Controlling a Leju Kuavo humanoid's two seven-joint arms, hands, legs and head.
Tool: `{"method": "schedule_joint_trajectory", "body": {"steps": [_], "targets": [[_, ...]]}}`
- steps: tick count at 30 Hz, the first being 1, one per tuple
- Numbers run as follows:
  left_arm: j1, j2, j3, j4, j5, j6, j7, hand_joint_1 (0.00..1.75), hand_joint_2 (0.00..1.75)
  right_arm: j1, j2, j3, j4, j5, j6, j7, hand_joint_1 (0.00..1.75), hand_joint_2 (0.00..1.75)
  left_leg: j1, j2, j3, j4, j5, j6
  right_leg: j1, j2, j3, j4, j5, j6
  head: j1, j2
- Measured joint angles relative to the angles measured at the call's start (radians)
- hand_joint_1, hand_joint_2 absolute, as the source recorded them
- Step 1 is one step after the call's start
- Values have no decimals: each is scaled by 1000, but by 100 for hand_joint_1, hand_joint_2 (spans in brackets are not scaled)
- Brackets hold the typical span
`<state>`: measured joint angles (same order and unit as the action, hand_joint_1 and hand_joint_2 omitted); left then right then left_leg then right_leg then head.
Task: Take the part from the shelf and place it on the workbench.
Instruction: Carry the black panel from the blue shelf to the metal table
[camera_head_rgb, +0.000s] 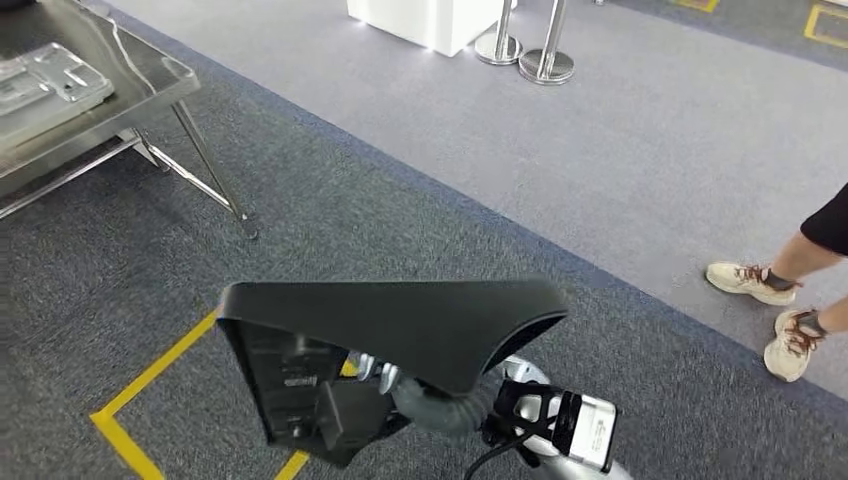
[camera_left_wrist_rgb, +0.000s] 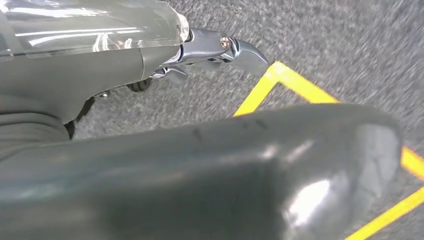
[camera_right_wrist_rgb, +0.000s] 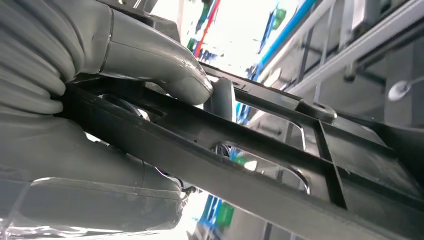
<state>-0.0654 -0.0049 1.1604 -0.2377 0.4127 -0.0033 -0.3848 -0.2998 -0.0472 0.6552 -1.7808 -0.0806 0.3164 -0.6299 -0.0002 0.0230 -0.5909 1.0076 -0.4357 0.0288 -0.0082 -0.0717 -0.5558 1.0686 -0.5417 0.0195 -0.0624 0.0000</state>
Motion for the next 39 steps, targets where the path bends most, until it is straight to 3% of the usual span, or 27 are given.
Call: {"method": "schedule_joint_trajectory", "body": {"steps": [1, 3, 4, 5, 7, 8, 9, 11, 13, 15, 17, 19, 20, 21, 22, 24, 26, 28, 29, 31, 32, 34, 35, 36, 37, 39], "targets": [[-3, 0, 0, 0, 0, -1, 0, 0, 0, -6, 9, 6, 10, 3, 3, 1, 175, 175, 1, -12, 1, -1, 2, 4, -3, 32, -28, 60, -32, 1, 0, 0], [-9, 0, 0, 0, -1, -3, -1, 0, 0, -18, 21, 19, 33, 8, 11, 5, 175, 175, 2, -37, -1, 0, 3, 7, -3, 62, -97, 194, -87, 1, 0, 0], [-10, 0, 0, 0, -1, -3, -2, 0, 0, -23, 27, 26, 43, 10, 14, 9, 175, 175, 1, -52, -1, 1, 3, 7, -4, 66, -121, 233, -91, 0, 0, 0], [-10, 0, 0, 0, -1, -4, -2, 0, 0, -30, 34, 33, 52, 11, 17, 13, 175, 175, 1, -66, -1, 3, 3, 7, -4, 68, -126, 232, -74, -1, 0, 0], [-10, -1, 0, 0, -1, -4, -3, 0, 0, -48, 46, 45, 65, 9, 23, 21, 175, 175, 2, -95, 0, 8, 0, 3, -5, 87, -88, 127, 4, -6, 0, 0], [-11, -2, 0, 0, -1, -4, -2, 0, 0, -58, 52, 50, 70, 8, 26, 24, 175, 175, 1, -108, -2, 12, -1, 0, -6, 116, -60, 59, 37, -10, 0, 0], [-12, -3, 0, 0, -1, -5, -1, 0, 0, -66, 56, 54, 74, 6, 29, 27, 175, 175, 2, -121, -5, 15, -2, -4, -8, 141, -40, 6, 59, -11, 0, 0], [-13, -6, 0, 0, -1, -5, 0, 0, 0, -78, 63, 59, 82, 3, 31, 32, 175, 175, 7, -144, -13, 17, 0, -18, -5, 166, -25, -36, 66, -15, 0, 0], [-11, -6, 0, 0, -2, -5, 1, 0, 0, -87, 70, 65, 89, 0, 33, 34, 175, 175, 12, -156, -18, 14, 2, -31, -4, 142, -19, -46, 71, -24, 0, 0], [-10, -7, 0, 0, -1, -5, 3, 0, 0, -97, 79, 73, 94, -5, 35, 34, 175, 175, 10, -110, -35, 48, -20, -42, -8, 115, -9, -61, 75, -37, 0, 0], [-16, -7, 0, 0, -1, -5, 5, 0, 0, -102, 86, 77, 98, -12, 39, 35, 175, 175, 11, -51, -87, 157, -78, -53, -6, 84, -2, -67, 74, -44, 0, 0], [-19, -8, 0, 0, -1, -5, 6, 0, 0, -103, 87, 79, 103, -18, 45, 36, 175, 175, 16, -37, -144, 269, -120, -62, -4, 51, -1, -67, 71, -45, 0, 0], [-18, -8, 0, 0, -1, -5, 7, 0, 0, -104, 87, 81, 106, -22, 47, 37, 175, 175, 19, -33, -151, 282, -115, -66, -4, 36, 0, -67, 68, -45, 0, 0], [-16, -8, 0, 0, -1, -6, 7, 0, 0, -105, 88, 84, 109, -26, 49, 37, 175, 175, 21, -27, -135, 252, -91, -69, -4, 23, 2, -67, 66, -43, 0, 0], [-15, -7, 0, 0, 0, -6, 7, 0, 0, -107, 89, 86, 110, -30, 50, 37, 175, 175, 23, -14, -100, 186, -55, -69, -4, 11, 6, -66, 62, -40, 0, 0], [-16, -7, 0, 0, 0, -6, 8, 0, 0, -112, 91, 87, 113, -35, 50, 37, 175, 175, 18, 25, -30, 53, -7, -60, -1, -10, 14, -64, 54, -30, 0, 0], [-18, -7, 0, 0, 0, -7, 8, 0, 0, -118, 93, 89, 113, -37, 49, 38, 175, 175, 10, 38, -8, 8, -2, -42, 5, -26, 19, -64, 48, -20, 0, 0], [-15, -7, 0, 0, 0, -7, 8, 0, 0, -123, 95, 93, 114, -38, 50, 39, 175, 175, 10, 16, -9, 7, -2, -27, 5, -41, 24, -64, 42, -8, 0, 0], [-14, -7, 0, 0, 0, -6, 8, 0, 0, -125, 96, 94, 114, -38, 50, 39, 175, 175, 12, 5, -7, 4, -1, -21, 3, -33, 25, -55, 34, -2, 0, 0], [-16, -7, 0, 0, 0, -6, 8, 0, 0, -129, 97, 95, 115, -39, 50, 39, 175, 175, 15, -15, -2, -2, 2, -9, -3, 12, -1, 14, -11, 6, 0, 0], [-17, -7, 0, 0, -1, -6, 8, 0, 0, -130, 97, 96, 116, -39, 50, 39, 175, 175, 14, -25, -2, -2, 3, -6, -5, 41, -32, 80, -43, 7, 0, 0], [-20, -7, 0, 0, -1, -7, 9, 0, 0, -128, 95, 96, 119, -40, 50, 40, 175, 175, 13, -49, -3, 0, 3, -2, -5, 65, -102, 207, -87, 9, 0, 0], [-20, -7, 0, 0, -1, -7, 9, 0, 0, -128, 94, 97, 121, -41, 50, 40, 175, 175, 12, -63, -3, 1, 2, -2, -5, 68, -121, 231, -81, 8, 0, 0], [-20, -7, 1, 0, -1, -7, 8, 0, 0, -128, 94, 97, 122, -42, 50, 40, 175, 175, 11, -78, -3, 3, 2, -2, -5, 71, -121, 214, -55, 6, 0, 0], [-20, -7, 1, 0, -1, -7, 7, 0, 0, -129, 94, 97, 123, -43, 50, 41, 175, 175, 11, -93, -2, 6, 0, -4, -5, 78, -103, 159, -13, 2, 0, 0], [-21, -8, 4, 0, -1, -8, 5, 0, 0, -132, 94, 98, 123, -47, 49, 43, 175, 175, 11, -120, -5, 12, -2, -9, -7, 122, -51, 24, 54, -6, 0, 0]]}}
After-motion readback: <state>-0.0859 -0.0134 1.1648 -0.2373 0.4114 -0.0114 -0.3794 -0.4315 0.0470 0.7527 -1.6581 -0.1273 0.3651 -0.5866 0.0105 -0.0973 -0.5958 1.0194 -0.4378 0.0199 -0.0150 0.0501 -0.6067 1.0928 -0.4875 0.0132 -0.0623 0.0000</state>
